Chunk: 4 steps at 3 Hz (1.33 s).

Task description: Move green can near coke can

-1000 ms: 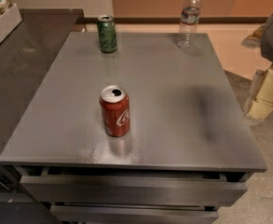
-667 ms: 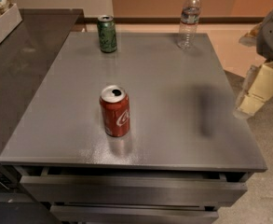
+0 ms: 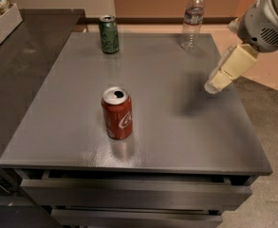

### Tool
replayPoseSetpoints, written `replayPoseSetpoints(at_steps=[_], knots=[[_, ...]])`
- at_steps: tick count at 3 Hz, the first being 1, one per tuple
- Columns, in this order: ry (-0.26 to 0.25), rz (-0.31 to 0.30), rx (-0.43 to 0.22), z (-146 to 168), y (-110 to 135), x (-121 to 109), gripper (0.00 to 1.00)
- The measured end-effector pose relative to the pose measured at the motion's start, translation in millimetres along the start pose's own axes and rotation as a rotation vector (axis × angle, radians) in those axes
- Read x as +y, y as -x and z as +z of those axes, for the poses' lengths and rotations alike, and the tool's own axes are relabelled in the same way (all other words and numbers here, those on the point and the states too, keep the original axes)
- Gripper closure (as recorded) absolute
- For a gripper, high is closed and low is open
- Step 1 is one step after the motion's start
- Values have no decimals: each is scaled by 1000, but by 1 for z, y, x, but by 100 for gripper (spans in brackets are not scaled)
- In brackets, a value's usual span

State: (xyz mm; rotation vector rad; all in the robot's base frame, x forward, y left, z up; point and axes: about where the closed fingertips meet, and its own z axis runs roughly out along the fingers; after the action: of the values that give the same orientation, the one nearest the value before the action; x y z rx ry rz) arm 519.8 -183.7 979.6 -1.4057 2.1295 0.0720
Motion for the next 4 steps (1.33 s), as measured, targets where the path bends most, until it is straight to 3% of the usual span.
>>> replayPoseSetpoints(at_steps=[2,3,4], knots=[[-53,58,-121,45,59,-57,0],[-56,63,-176,80,103,-90,0],[-35,48,-211,107,139,-103,0]])
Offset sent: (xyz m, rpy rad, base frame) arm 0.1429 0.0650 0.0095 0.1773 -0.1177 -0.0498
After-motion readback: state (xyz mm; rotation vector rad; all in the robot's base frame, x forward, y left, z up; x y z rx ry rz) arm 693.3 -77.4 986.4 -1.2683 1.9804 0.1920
